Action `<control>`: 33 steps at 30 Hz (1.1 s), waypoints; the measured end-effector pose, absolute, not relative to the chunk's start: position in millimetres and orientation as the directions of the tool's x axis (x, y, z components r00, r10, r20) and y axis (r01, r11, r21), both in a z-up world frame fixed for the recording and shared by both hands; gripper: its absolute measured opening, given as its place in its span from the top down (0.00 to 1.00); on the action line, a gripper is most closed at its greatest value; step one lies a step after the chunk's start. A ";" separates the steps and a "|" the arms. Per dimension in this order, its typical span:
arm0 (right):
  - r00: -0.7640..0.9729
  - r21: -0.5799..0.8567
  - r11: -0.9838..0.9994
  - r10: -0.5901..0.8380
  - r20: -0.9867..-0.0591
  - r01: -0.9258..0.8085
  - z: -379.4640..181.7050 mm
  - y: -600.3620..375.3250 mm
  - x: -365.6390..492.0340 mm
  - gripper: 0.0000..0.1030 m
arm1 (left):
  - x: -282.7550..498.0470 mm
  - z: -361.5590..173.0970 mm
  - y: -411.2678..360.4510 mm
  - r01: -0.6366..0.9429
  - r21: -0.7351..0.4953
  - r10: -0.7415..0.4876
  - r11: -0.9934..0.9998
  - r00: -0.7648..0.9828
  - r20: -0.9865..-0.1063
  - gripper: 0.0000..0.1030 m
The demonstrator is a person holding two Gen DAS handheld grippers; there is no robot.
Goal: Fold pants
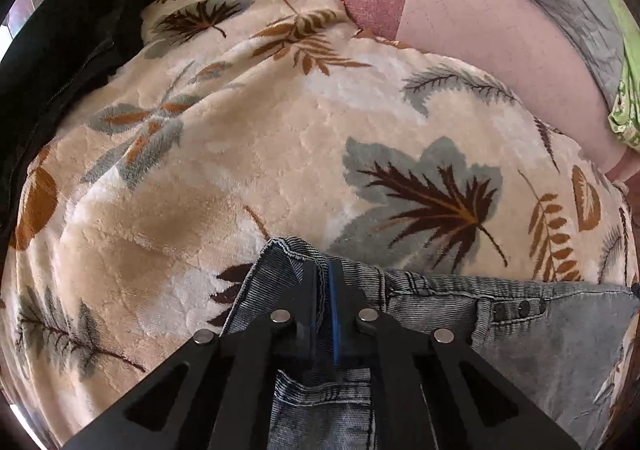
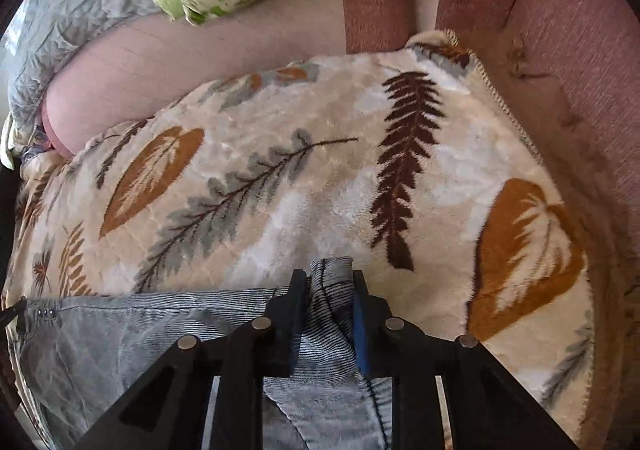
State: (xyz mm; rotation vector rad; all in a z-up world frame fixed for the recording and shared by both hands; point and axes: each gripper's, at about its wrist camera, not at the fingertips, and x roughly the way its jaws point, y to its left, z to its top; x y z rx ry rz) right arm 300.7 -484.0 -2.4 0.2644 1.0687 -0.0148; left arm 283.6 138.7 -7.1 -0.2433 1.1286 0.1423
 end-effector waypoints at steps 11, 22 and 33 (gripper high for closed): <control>0.468 0.291 0.939 0.177 -0.866 0.183 17.3 -524.6 226.1 0.12 | 225.7 28.5 144.8 -0.217 -0.104 0.023 0.971 0.516 -0.856 0.33; 0.233 0.447 0.884 0.410 -0.882 0.135 -39.3 -539.3 16.4 0.39 | 59.5 6.4 96.4 -0.003 -0.106 -0.098 0.994 0.363 -0.927 0.33; 0.208 0.068 0.997 0.059 -0.976 0.037 -44.8 -501.9 -7.0 0.61 | 40.6 -25.2 92.4 -0.020 0.039 0.043 0.999 0.306 -0.951 0.22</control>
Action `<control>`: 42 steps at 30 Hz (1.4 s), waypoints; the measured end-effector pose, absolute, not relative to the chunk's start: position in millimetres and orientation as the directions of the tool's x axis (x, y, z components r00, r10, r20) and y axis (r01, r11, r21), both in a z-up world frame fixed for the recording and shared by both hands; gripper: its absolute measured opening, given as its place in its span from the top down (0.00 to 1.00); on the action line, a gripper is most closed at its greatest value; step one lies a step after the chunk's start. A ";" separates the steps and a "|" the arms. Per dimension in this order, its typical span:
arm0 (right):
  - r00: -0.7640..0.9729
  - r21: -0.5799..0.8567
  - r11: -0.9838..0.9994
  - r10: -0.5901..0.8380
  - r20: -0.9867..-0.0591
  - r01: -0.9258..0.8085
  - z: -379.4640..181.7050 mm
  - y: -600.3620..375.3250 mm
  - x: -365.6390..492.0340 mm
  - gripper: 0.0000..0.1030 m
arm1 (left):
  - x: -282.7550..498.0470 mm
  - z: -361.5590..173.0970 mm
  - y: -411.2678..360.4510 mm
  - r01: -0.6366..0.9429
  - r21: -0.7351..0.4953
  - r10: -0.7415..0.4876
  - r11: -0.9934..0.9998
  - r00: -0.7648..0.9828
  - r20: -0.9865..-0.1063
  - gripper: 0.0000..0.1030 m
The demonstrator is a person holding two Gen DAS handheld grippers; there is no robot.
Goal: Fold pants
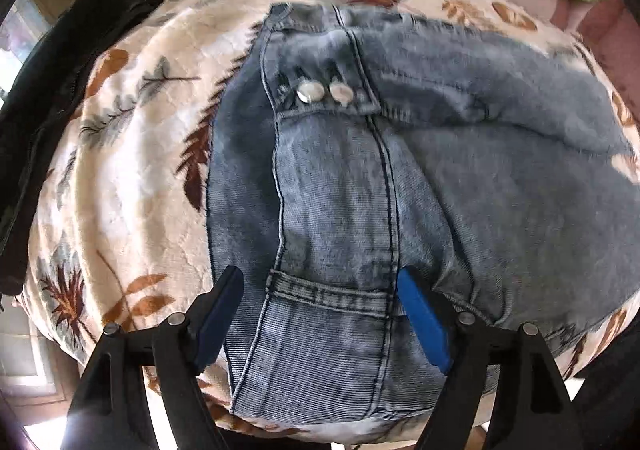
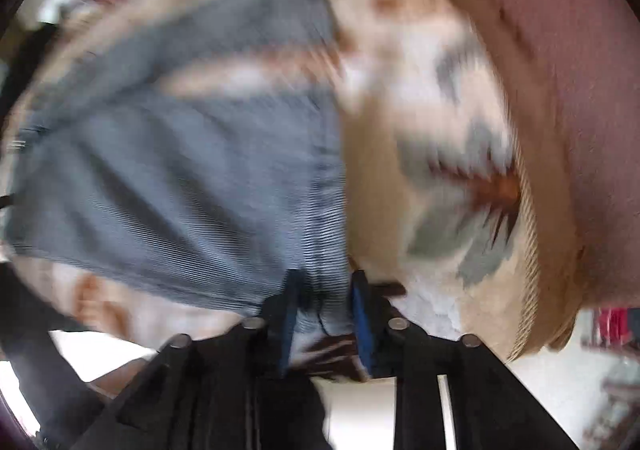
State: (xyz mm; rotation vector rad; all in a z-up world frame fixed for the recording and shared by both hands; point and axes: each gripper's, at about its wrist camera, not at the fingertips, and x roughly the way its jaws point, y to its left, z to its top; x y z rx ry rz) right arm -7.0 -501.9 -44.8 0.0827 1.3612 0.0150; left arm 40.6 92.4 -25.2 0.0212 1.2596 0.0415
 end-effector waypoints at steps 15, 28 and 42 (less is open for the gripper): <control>0.332 0.191 0.981 0.165 -0.929 0.046 -37.5 -484.4 110.3 0.79 | 28.9 -32.5 95.0 -0.013 0.014 0.017 1.000 0.329 -0.944 0.11; 0.525 0.237 0.963 0.137 -0.840 0.129 9.4 -497.4 168.5 0.31 | 170.9 31.2 146.7 -0.152 -0.128 -0.031 0.980 0.519 -0.854 0.11; 0.421 0.194 0.977 0.139 -0.897 0.092 -37.2 -474.3 316.8 0.85 | 283.9 -16.0 135.6 -0.191 -0.040 0.042 0.981 0.408 -0.912 0.98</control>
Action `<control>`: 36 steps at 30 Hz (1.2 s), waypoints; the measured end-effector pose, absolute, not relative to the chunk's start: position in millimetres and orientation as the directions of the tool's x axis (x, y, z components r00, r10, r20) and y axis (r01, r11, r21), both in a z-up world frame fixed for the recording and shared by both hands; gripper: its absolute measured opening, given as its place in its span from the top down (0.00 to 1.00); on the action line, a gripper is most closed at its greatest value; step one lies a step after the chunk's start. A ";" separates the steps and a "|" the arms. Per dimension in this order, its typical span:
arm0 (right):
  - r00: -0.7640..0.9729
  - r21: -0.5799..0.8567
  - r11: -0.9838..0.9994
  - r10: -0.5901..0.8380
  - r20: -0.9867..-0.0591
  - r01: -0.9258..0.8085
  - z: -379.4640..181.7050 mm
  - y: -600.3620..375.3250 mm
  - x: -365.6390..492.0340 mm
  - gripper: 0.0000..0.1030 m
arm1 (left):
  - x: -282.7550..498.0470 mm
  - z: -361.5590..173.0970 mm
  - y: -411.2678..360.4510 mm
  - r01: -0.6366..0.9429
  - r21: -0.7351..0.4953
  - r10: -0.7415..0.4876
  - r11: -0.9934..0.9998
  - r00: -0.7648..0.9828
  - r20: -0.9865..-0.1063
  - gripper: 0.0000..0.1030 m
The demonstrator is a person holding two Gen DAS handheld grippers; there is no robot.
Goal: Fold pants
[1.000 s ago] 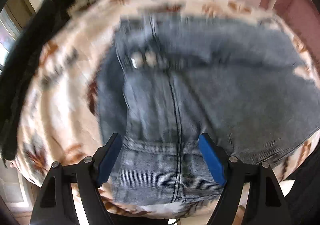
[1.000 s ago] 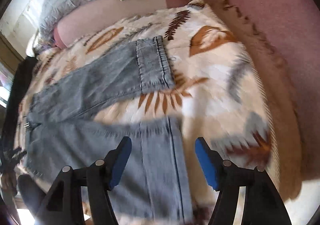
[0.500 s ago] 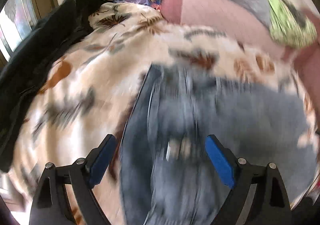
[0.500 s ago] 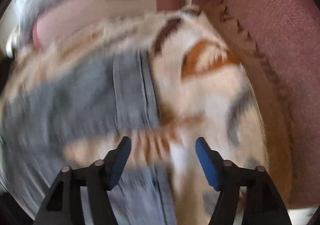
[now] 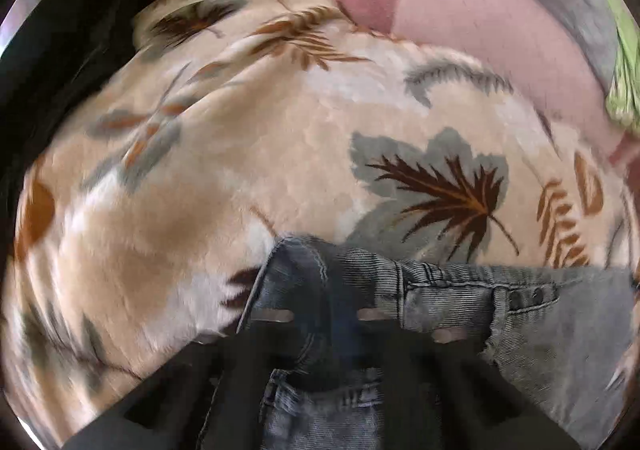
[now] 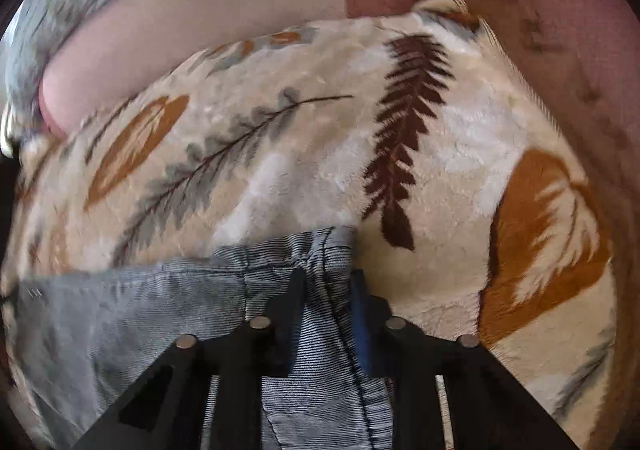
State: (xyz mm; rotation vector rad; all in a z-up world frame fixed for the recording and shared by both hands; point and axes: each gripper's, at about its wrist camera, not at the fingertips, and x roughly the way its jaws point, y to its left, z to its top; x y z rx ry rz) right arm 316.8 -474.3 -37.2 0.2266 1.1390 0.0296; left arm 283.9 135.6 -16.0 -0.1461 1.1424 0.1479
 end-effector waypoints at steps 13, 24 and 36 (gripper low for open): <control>0.519 0.270 0.942 0.132 -0.845 0.200 -25.7 -507.4 269.8 0.39 | 291.6 -12.8 108.5 -0.123 0.187 0.223 0.975 0.513 -0.829 0.57; 0.352 0.143 0.986 0.105 -0.930 0.084 -48.7 -480.2 215.1 0.81 | 243.2 -25.7 115.7 -0.120 0.185 0.219 0.975 0.417 -0.882 0.33; 0.551 0.306 0.941 0.180 -0.815 0.145 -12.3 -493.7 314.8 0.26 | 300.6 -15.6 126.5 -0.198 -0.002 0.085 0.980 0.429 -0.899 0.33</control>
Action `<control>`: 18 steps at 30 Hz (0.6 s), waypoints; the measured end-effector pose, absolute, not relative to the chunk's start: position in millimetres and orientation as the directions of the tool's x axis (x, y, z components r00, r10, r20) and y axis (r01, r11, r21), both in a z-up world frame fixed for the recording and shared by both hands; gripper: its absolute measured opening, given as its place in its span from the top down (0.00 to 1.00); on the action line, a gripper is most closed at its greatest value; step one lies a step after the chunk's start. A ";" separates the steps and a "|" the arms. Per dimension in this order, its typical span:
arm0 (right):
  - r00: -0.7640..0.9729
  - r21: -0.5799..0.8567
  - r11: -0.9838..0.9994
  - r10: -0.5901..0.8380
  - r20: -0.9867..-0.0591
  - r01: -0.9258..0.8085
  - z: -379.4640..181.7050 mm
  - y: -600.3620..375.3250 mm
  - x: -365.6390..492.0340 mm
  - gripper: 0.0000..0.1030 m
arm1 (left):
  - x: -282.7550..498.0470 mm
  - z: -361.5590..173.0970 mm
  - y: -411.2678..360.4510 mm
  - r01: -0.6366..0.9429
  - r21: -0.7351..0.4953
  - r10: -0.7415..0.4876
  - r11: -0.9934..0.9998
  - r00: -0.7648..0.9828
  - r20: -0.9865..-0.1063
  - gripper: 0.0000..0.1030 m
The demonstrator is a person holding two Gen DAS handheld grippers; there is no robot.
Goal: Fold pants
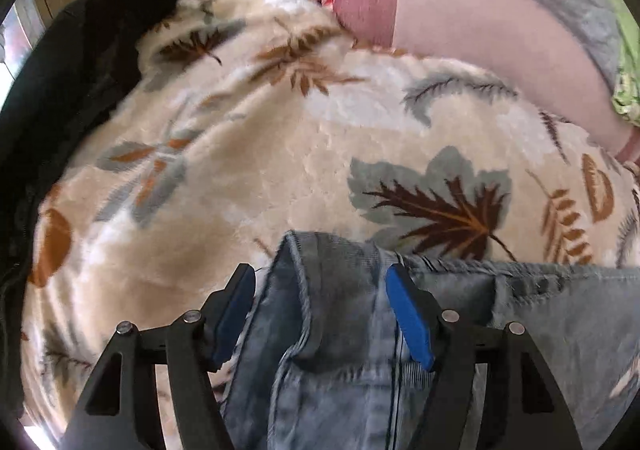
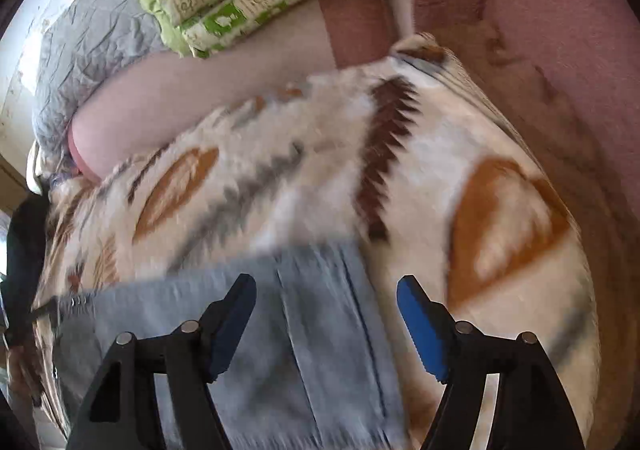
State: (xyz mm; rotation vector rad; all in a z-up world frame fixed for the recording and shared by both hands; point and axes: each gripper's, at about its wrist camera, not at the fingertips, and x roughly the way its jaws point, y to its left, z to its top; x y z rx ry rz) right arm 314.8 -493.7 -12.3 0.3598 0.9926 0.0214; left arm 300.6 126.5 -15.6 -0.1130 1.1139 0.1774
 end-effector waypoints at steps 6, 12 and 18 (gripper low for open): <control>0.406 0.180 0.973 0.108 -0.908 0.145 -55.4 -468.2 357.5 0.72 | 309.9 -22.3 119.9 -0.186 -0.067 0.019 0.980 0.424 -0.905 0.86; 0.425 0.191 0.972 0.117 -0.898 0.137 -41.1 -475.1 345.2 0.82 | 315.6 -21.8 123.4 -0.193 -0.054 0.029 0.980 0.400 -0.916 0.95; 0.449 0.254 0.951 0.153 -0.880 0.173 -32.3 -488.8 333.9 0.59 | 319.2 -24.9 145.0 -0.223 -0.139 -0.042 0.965 0.392 -0.919 0.90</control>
